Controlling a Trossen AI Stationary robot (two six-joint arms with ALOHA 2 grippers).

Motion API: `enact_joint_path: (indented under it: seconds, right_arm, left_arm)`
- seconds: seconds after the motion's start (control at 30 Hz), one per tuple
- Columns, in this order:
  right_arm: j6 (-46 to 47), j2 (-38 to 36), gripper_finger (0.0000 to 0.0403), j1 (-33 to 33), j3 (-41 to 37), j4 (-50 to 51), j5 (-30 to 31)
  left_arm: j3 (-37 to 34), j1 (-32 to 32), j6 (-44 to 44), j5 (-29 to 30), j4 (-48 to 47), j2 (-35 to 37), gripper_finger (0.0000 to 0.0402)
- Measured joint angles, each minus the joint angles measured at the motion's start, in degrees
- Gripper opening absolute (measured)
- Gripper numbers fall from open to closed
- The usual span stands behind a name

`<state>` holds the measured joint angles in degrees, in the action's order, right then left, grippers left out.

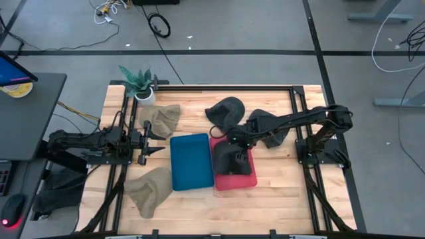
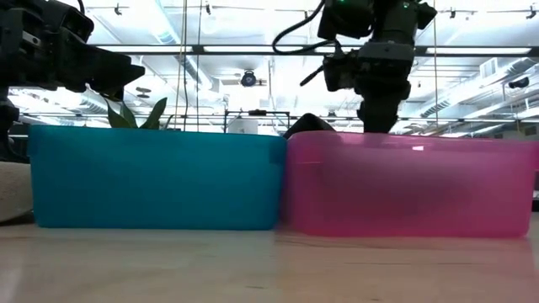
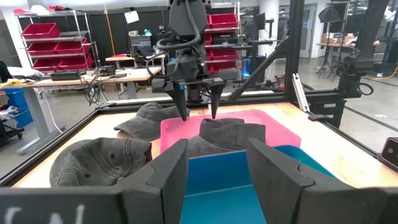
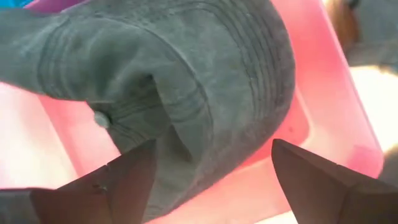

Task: Pick & Place hat
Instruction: Put the right black cap into the pink bin

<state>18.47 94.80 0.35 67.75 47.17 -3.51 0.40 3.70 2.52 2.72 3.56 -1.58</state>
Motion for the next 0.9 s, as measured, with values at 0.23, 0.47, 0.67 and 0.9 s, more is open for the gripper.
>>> enact_joint_path:
  seconds: [0.23,0.47,0.67,0.9]
  right_arm:
    - [4.3,-2.1,0.029,-0.6,0.7,4.9,0.0]
    - [10.8,-7.9,0.0269,-2.0,0.9,10.1,6.3]
    - [26.8,-10.4,0.0255,-5.2,0.9,19.8,14.1]
    - [33.4,-10.5,0.0243,-12.8,-0.9,23.6,16.6]
  left_arm:
    - [0.0,0.0,0.0,0.0,0.0,0.0,0.017]
    - [0.0,0.0,0.0,0.0,-0.4,0.0,0.017]
    - [0.0,0.0,0.0,0.0,-0.4,0.0,0.017]
    - [0.0,0.0,0.0,0.0,-0.4,0.0,0.017]
